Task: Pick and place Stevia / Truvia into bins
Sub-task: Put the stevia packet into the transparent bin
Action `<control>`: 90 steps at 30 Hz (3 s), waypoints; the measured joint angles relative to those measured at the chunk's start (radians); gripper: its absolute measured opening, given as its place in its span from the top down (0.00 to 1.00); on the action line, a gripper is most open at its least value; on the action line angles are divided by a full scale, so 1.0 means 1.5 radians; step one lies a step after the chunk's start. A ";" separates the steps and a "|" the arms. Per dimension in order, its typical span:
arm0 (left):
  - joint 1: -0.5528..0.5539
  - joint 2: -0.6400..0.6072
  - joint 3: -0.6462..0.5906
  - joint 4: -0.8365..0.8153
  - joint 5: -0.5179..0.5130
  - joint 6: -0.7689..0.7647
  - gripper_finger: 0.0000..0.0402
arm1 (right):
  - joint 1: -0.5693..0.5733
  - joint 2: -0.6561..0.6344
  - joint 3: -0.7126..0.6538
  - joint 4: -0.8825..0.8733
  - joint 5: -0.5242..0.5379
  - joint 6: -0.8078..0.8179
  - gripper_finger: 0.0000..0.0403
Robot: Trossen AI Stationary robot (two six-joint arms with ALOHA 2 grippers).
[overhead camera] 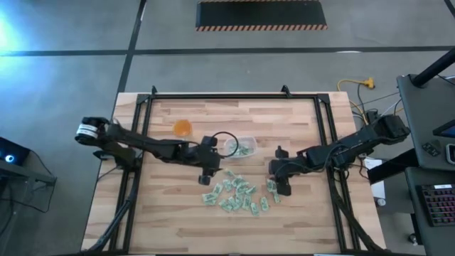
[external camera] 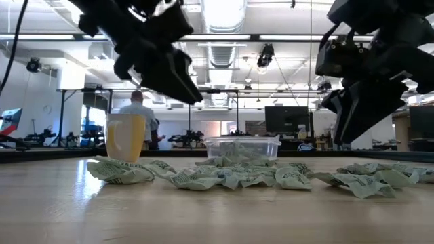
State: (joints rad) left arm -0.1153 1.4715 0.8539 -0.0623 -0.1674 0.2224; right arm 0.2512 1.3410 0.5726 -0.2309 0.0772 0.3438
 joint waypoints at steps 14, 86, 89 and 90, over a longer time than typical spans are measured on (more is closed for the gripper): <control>-0.051 -0.069 -0.022 -0.011 -0.012 -0.004 0.54 | 0.005 0.087 -0.034 0.102 -0.040 0.010 0.74; -0.048 0.137 -0.015 0.095 0.025 0.003 0.54 | -0.199 0.050 0.093 0.223 0.129 -0.369 0.67; -0.040 0.158 -0.010 0.094 0.026 0.003 0.54 | -0.184 0.032 0.093 0.220 0.128 -0.369 0.68; -0.036 0.166 -0.007 0.098 0.028 0.002 0.54 | -0.181 0.025 0.093 0.213 0.128 -0.369 0.69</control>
State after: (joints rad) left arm -0.1690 1.7203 0.8440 0.0848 -0.1258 0.2253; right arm -0.0197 1.3784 0.7124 0.0883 0.2690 -0.2094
